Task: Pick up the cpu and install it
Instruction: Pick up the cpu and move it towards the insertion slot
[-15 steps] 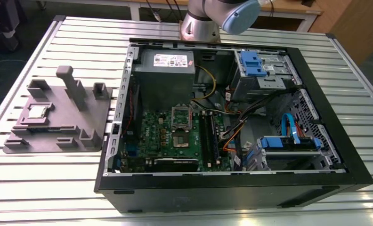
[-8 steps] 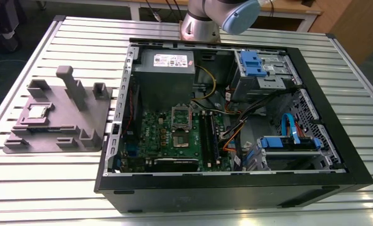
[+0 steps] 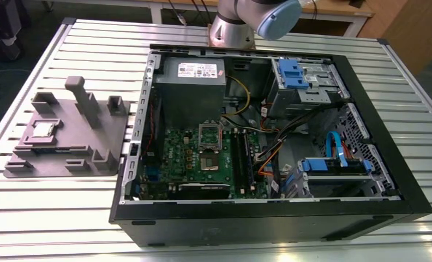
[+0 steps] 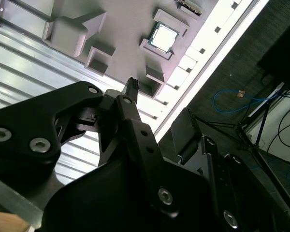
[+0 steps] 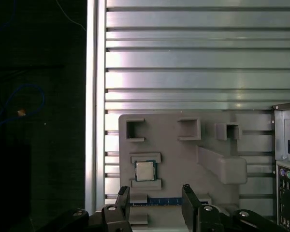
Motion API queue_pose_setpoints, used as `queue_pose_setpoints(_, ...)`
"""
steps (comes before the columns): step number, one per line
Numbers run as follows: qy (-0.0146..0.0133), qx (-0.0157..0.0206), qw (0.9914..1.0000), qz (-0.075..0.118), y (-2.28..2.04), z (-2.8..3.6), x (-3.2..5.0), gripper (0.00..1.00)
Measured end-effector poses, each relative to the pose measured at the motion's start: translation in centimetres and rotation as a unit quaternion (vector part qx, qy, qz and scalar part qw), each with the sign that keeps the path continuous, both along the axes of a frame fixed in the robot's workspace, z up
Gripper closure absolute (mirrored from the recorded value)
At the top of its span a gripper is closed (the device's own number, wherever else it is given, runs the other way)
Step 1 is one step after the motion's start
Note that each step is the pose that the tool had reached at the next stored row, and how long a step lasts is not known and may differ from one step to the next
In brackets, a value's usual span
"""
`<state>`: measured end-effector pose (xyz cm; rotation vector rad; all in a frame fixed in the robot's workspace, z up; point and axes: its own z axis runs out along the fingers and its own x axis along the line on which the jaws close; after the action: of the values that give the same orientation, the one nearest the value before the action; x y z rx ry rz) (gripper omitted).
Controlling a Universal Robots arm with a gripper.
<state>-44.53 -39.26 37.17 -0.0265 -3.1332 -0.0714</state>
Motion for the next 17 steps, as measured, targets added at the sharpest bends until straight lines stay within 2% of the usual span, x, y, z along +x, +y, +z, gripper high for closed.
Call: queue_pose_setpoints(17,0.0000,0.0000,1.00000,0.000,-0.01,-0.46,0.00,0.45)
